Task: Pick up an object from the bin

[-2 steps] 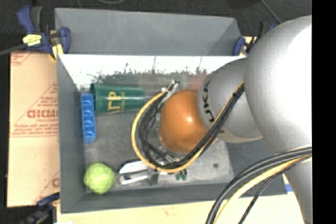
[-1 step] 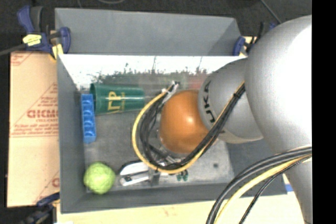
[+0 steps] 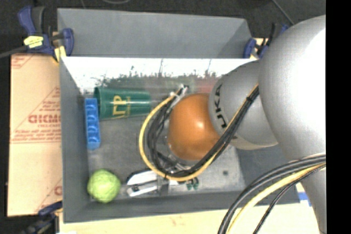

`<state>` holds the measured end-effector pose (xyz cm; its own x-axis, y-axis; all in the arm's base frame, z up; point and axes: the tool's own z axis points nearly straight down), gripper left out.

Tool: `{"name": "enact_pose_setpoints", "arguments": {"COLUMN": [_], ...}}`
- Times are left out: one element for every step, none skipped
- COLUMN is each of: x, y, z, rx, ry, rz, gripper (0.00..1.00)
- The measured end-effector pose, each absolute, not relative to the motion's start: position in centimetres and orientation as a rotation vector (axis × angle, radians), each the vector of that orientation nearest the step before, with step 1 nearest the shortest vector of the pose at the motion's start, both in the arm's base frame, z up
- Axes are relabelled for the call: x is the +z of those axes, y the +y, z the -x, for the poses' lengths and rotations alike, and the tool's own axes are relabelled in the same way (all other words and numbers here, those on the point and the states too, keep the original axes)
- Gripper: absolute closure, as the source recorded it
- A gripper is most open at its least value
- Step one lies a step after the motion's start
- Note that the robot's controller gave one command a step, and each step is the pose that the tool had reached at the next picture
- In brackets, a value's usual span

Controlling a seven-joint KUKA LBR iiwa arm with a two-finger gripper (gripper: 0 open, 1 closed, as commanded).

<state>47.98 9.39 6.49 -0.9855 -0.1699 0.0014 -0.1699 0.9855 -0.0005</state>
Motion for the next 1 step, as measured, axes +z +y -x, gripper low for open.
{"name": "enact_pose_setpoints", "arguments": {"x": [8.19], "y": [9.37], "z": [-48.00], "rx": [0.002], "ry": [-3.127], "rz": [-0.258], "gripper": [1.00]}}
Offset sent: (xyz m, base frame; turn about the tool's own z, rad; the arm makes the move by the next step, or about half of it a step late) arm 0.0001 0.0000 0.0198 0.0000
